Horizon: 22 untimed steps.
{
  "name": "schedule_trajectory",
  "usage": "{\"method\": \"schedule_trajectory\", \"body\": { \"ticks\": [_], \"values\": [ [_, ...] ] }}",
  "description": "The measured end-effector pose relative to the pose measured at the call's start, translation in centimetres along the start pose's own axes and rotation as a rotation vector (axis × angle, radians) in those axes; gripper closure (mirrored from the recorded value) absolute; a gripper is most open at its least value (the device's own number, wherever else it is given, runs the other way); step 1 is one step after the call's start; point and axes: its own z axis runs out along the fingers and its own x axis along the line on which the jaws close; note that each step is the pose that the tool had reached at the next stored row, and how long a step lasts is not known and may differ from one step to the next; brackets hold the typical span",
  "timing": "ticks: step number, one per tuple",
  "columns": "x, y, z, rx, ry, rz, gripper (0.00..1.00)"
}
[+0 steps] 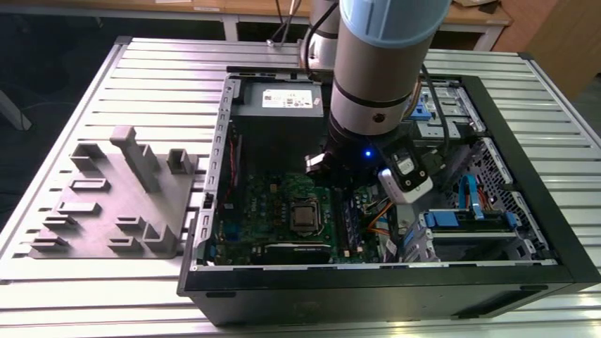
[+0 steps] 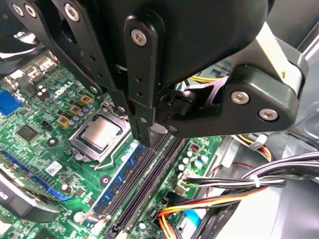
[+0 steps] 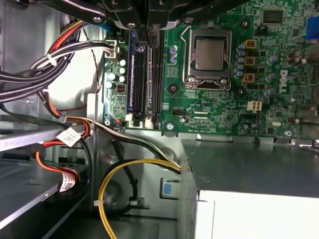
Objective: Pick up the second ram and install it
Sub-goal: 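Insert the second ram into the second slot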
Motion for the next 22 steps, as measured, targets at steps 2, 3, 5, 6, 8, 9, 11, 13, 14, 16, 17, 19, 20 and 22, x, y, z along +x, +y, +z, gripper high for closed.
{"method": "schedule_trajectory", "body": {
  "ticks": [2,3,5,6,8,9,11,13,14,16,17,19,20,22],
  "values": [
    [0.01,0.03,0.26,0.0,0.0001,-0.001,0.92],
    [0.02,0.04,0.37,0.0,0.0001,-0.001,0.92],
    [0.03,0.06,0.51,0.0,0.0001,-0.002,0.92],
    [0.03,0.06,0.52,0.0002,0.0002,-0.002,0.92],
    [0.03,0.07,0.6,-0.0012,0.0001,-0.002,0.92],
    [0.03,0.09,0.65,-0.0021,0.0,-0.002,0.92],
    [0.04,0.14,0.73,-0.0039,0.0,-0.002,0.92],
    [0.04,0.16,0.82,-0.005,-0.0001,-0.002,0.92],
    [0.05,0.16,0.89,-0.0052,-0.0001,-0.002,0.92],
    [0.06,0.16,1.1,-0.005,0.0,-0.002,0.92],
    [0.06,0.16,1.22,-0.005,0.0,-0.002,0.92],
    [0.07,0.15,1.27,-0.0048,0.0001,-0.002,0.92],
    [0.07,0.15,1.27,-0.0047,0.0001,-0.002,0.92],
    [0.07,0.15,1.28,-0.0048,0.0,-0.002,0.92]
  ]
}}
